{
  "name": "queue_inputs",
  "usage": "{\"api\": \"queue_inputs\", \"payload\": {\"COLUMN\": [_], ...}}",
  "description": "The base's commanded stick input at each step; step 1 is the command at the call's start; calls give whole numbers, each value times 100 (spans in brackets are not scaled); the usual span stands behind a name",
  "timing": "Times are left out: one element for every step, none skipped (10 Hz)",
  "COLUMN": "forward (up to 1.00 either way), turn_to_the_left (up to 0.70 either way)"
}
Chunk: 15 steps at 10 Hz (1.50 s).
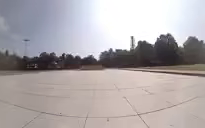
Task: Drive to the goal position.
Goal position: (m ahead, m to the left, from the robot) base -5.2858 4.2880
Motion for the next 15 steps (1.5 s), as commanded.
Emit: {"api": "queue_inputs", "payload": {"forward": [25, 26, 26, 28, 32, 35, 38, 38, 38, 38, 38, 38, 38, 38, 38], "turn_to_the_left": [0, 0, 0, 0, 0, 0, 0, 0, 0, 0, 0, 0, 0, 0, 0]}}
